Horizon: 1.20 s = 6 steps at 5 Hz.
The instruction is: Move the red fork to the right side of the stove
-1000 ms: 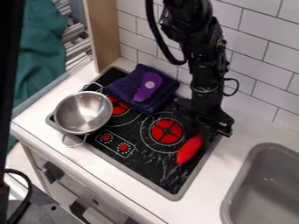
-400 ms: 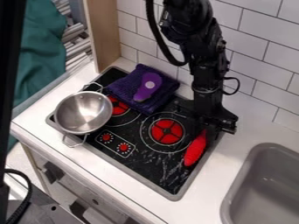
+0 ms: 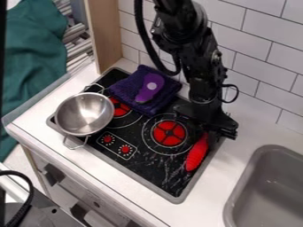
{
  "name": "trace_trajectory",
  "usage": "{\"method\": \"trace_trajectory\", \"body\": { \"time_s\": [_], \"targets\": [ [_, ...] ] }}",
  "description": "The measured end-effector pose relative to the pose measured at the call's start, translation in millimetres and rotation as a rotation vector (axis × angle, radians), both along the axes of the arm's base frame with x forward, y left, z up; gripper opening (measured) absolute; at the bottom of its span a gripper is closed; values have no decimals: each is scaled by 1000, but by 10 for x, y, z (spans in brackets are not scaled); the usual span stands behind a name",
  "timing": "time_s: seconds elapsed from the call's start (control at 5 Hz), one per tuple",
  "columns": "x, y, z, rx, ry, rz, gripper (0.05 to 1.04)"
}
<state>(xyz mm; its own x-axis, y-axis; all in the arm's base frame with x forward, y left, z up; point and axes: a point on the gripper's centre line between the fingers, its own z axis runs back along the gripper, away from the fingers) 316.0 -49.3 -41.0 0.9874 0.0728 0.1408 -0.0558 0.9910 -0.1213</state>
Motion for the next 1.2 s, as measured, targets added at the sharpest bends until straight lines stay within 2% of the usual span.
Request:
{"method": "trace_trajectory", "body": {
  "time_s": [0.2,0.6,0.8,1.0,1.2],
  "targets": [
    [-4,2,-8,29,-12,-22,369],
    [-36,3,6,44,14,-76,955],
    [-6,-28,264,64,-17,-88,1009],
    [-39,-80,503,63,-24,-99,1004],
    [-33,-67,614,71,-41,-87,1001]
  ]
}}
